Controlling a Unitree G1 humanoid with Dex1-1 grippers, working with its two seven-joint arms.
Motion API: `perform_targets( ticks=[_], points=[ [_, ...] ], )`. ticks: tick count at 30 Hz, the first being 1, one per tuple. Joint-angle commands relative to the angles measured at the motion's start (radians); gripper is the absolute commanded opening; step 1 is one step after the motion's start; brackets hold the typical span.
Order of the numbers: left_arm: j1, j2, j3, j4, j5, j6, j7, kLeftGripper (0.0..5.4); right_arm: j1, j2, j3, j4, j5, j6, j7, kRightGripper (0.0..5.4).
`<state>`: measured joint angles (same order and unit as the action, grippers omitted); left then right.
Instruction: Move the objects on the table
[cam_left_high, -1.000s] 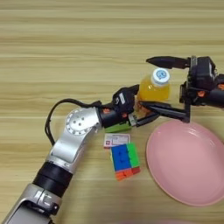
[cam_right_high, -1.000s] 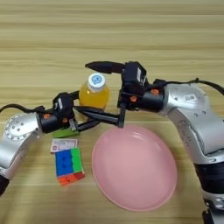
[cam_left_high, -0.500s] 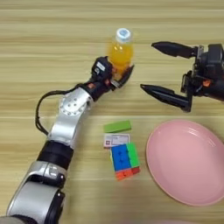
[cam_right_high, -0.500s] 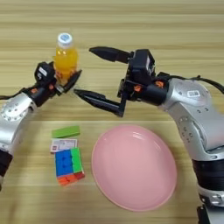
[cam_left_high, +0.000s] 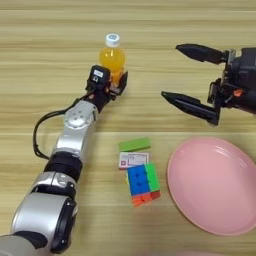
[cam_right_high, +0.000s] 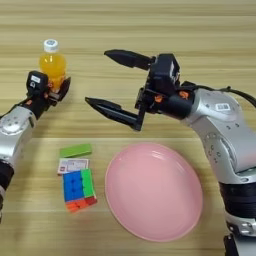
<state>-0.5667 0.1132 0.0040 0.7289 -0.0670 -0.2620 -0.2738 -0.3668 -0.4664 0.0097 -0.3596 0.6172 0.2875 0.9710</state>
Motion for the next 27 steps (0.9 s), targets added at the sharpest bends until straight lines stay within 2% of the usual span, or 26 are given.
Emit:
perform_targets(
  ticks=[1,16,27],
  points=[
    [0.025,-0.02,-0.03,-0.046,0.026,-0.025,-0.006,3.38,0.0,0.003,-0.007,-0.018,0.013,-0.012,-0.001,5.4],
    [0.158,-0.057,-0.067,-0.091,0.058,0.005,0.024,3.38,-0.003,0.012,0.003,-0.018,0.009,-0.023,-0.002,5.4],
    [0.188,-0.056,-0.069,-0.061,0.083,-0.001,0.052,3.38,0.005,0.01,0.006,-0.027,0.008,-0.027,-0.001,5.4]
  ],
)
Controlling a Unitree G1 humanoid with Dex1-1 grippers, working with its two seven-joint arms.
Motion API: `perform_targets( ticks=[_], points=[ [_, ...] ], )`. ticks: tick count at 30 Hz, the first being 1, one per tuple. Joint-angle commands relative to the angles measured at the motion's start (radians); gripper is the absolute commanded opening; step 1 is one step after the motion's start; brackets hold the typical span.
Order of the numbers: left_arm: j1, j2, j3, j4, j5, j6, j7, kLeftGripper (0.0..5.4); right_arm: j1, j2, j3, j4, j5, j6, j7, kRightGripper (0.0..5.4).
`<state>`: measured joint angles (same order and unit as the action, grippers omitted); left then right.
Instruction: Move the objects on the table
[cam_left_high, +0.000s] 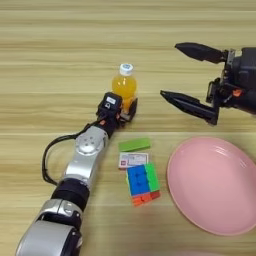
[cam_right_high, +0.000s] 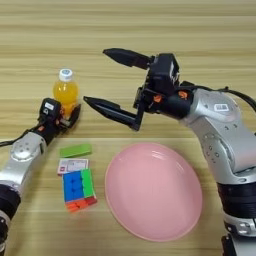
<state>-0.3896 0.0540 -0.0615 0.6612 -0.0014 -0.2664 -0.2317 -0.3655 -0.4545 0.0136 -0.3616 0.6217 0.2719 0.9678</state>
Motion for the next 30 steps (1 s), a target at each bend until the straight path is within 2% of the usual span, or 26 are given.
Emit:
perform_targets(
  ticks=[1,11,12,24,28,30],
  points=[
    [0.015,0.003,-0.005,0.008,0.02,0.004,0.012,3.38,0.005,-0.003,0.001,-0.026,0.003,-0.012,0.002,5.4],
    [0.033,0.007,-0.011,0.011,0.039,-0.008,0.025,3.38,0.009,-0.004,0.001,-0.027,0.002,-0.013,0.004,5.4],
    [0.034,0.007,-0.011,0.009,0.039,-0.008,0.024,3.67,0.009,-0.004,0.001,-0.027,0.002,-0.013,0.004,5.4],
    [0.041,0.008,-0.006,-0.003,0.043,-0.007,0.027,4.79,0.009,-0.003,0.001,-0.024,0.001,-0.014,0.005,5.4],
    [0.042,0.008,-0.007,-0.005,0.045,-0.013,0.029,5.35,0.01,-0.003,0.002,-0.023,0.0,-0.014,0.004,5.4],
    [0.044,0.009,-0.009,-0.011,0.049,-0.026,0.033,5.39,0.01,-0.003,0.002,-0.023,0.0,-0.015,0.004,5.4]
  ],
)
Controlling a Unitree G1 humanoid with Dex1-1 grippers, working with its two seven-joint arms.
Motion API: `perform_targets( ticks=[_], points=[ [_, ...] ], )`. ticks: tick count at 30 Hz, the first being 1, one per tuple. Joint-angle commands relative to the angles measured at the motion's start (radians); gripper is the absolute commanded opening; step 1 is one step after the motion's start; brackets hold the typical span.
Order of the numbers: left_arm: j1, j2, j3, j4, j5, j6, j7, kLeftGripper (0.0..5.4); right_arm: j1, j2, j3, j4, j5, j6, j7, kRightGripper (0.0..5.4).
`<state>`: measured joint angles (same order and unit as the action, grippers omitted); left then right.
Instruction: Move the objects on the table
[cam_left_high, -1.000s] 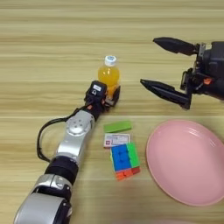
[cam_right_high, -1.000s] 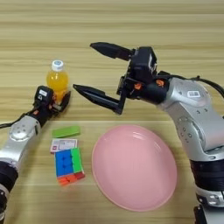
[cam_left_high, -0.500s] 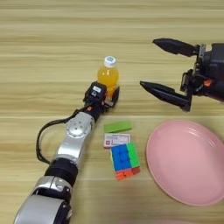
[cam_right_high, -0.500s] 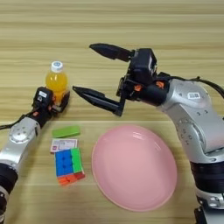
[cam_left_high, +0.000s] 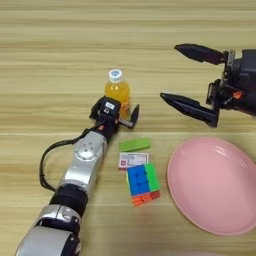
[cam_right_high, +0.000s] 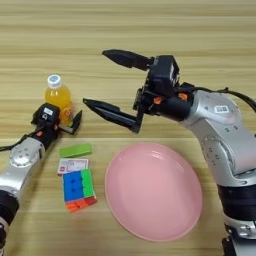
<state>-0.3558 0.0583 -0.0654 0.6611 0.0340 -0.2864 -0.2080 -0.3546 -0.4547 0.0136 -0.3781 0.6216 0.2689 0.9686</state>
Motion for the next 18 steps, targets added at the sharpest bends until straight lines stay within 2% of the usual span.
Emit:
perform_targets(
  ticks=[1,6,10,18],
  points=[
    [0.013,0.004,-0.005,-0.019,0.012,-0.012,0.008,5.39,-0.001,-0.002,0.002,-0.006,0.0,-0.012,0.004,5.4],
    [0.042,0.006,-0.012,-0.08,0.012,-0.02,-0.001,5.39,0.0,-0.002,0.002,-0.006,0.0,-0.013,0.003,5.4],
    [0.086,0.017,-0.013,-0.151,0.012,-0.022,-0.004,5.39,0.0,-0.001,0.002,-0.002,-0.001,-0.017,0.004,5.4],
    [0.201,0.041,-0.021,-0.414,-0.012,-0.058,-0.033,5.39,0.0,0.004,0.007,0.009,-0.002,-0.027,0.003,5.4]
  ],
)
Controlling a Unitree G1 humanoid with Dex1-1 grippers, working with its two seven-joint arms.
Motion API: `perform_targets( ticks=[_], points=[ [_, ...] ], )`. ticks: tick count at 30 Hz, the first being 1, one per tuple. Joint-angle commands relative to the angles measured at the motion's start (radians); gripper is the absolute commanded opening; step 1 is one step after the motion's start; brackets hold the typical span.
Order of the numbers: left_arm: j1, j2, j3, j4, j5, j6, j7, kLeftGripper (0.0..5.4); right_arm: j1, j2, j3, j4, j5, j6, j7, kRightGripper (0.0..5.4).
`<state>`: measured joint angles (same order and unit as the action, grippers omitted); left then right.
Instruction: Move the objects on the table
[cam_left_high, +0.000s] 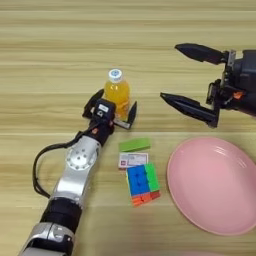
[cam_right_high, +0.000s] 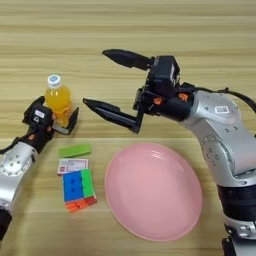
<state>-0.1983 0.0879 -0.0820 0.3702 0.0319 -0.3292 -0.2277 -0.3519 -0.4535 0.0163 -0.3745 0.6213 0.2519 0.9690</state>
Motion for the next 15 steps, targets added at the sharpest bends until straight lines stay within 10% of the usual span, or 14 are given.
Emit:
perform_targets(
  ticks=[1,15],
  points=[
    [0.053,0.015,0.0,-0.153,-0.01,-0.015,-0.01,5.39,-0.003,0.004,0.005,0.007,-0.003,-0.012,0.003,5.4],
    [0.034,0.041,0.165,-0.291,-0.117,-0.118,0.045,5.39,0.004,0.003,0.014,0.027,-0.023,-0.038,0.0,5.4]
  ],
)
